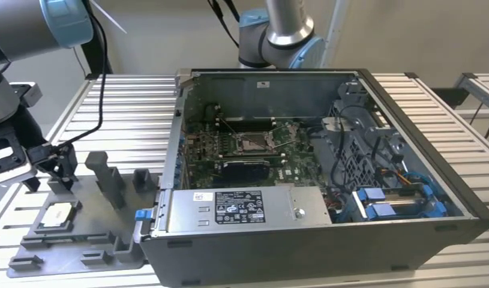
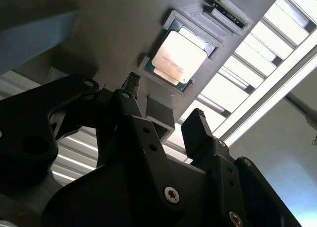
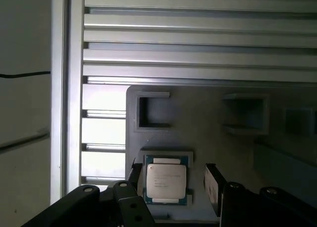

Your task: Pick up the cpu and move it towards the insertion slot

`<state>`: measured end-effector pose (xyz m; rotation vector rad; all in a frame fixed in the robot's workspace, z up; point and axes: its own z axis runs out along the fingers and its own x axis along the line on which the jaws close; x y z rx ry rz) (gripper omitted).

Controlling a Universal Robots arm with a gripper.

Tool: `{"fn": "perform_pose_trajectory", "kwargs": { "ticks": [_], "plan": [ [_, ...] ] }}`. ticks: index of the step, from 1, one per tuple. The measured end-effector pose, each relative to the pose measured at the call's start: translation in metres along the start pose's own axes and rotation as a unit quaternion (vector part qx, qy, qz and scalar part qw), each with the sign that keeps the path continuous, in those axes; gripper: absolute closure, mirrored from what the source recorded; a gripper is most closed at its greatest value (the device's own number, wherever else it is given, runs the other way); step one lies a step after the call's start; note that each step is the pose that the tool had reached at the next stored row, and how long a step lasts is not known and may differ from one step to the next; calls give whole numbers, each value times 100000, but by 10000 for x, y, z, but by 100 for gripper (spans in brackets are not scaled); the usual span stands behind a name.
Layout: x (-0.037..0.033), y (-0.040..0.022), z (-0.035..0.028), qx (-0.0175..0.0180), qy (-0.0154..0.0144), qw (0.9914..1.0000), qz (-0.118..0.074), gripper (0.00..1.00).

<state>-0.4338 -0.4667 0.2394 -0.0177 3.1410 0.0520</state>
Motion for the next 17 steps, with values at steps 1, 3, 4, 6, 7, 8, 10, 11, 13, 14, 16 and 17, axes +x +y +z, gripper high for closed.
{"fn": "perform_pose_trajectory", "kwargs": {
  "ticks": [1,3,4,6,7,8,10,11,13,14,16,17],
  "plan": [
    [0,0,4,9,11,100000,0,0],
    [1,-1,9,21,24,100000,-2,0],
    [1,0,12,21,23,100000,3,0],
    [1,0,17,20,21,100000,2,0],
    [1,0,20,18,21,100000,1,0],
    [1,0,23,18,17,100000,2,0],
    [1,-1,32,26,14,100000,0,0],
    [1,-1,38,27,16,100000,0,0],
    [2,-2,50,31,21,100000,0,0],
    [4,-2,57,35,25,100000,0,0],
    [7,-6,71,30,19,100000,6,0],
    [7,-11,78,27,16,100000,8,0]
  ]
}}
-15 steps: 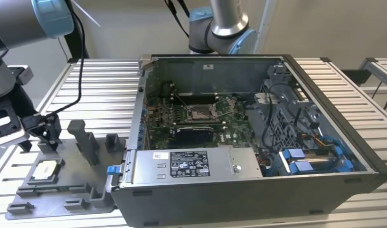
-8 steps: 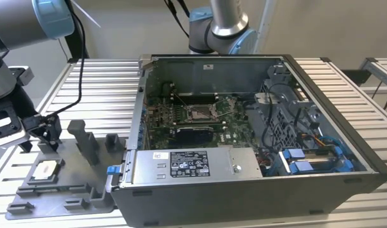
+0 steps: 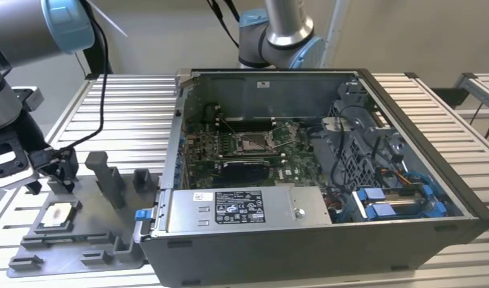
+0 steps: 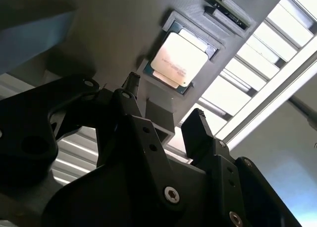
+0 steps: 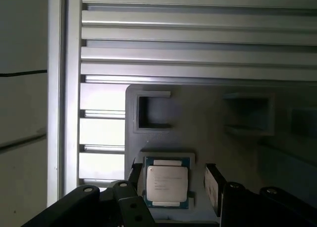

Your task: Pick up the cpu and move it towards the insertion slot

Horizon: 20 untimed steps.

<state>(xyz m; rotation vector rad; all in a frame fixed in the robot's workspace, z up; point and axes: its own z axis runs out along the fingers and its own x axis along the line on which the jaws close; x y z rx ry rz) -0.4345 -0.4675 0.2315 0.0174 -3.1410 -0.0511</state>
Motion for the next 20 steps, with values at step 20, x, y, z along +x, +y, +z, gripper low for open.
{"fn": "perform_pose_trajectory", "kwargs": {
  "ticks": [20],
  "plan": [
    [26,-255,123,5,6,100000,-7,0]
  ]
}}
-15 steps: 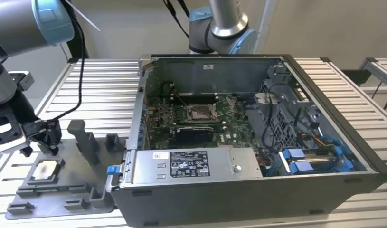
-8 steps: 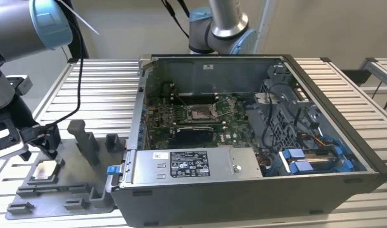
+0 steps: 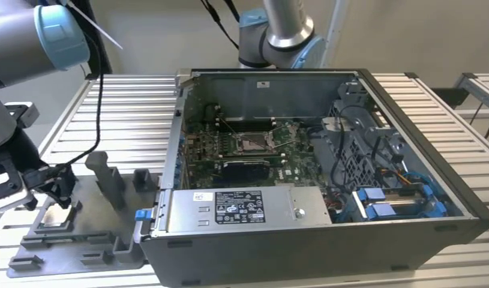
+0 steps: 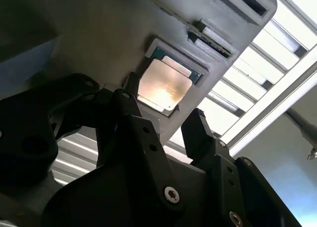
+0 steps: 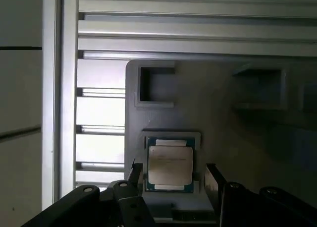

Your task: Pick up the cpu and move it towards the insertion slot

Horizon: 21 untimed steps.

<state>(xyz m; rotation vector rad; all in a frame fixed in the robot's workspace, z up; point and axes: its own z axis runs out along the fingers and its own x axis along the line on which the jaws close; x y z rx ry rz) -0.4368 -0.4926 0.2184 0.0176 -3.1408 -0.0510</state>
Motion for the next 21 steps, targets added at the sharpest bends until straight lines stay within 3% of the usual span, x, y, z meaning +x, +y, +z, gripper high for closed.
{"fn": "perform_pose_trajectory", "kwargs": {
  "ticks": [21],
  "plan": [
    [21,-25,196,0,-1,100000,2,0]
  ]
}}
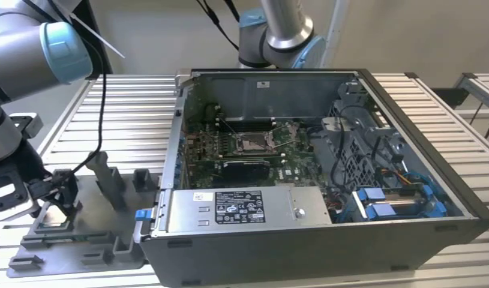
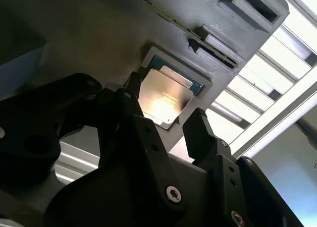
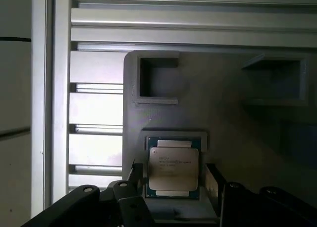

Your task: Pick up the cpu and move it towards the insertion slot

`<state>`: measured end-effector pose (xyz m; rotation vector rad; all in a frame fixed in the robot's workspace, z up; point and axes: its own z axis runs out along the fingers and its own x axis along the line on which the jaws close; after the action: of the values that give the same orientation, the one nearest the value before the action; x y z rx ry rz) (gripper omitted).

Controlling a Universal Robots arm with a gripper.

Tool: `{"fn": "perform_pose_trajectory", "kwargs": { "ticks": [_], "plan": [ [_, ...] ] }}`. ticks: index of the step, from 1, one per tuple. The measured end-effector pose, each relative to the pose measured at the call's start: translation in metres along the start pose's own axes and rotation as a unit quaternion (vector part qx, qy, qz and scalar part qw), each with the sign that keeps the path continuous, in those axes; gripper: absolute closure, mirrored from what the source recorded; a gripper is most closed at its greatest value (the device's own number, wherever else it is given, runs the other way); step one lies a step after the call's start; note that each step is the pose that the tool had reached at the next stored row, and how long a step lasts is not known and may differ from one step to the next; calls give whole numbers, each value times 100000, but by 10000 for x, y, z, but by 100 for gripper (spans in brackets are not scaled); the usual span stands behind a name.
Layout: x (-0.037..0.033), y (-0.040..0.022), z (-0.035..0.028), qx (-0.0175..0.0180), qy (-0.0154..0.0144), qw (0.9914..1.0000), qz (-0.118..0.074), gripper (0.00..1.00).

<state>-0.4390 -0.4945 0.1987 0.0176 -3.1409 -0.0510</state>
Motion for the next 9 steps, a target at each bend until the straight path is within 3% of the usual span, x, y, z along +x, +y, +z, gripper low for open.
{"fn": "perform_pose_trajectory", "kwargs": {
  "ticks": [9],
  "plan": [
    [7,-2,51,1,9,100000,-243,0]
  ]
}}
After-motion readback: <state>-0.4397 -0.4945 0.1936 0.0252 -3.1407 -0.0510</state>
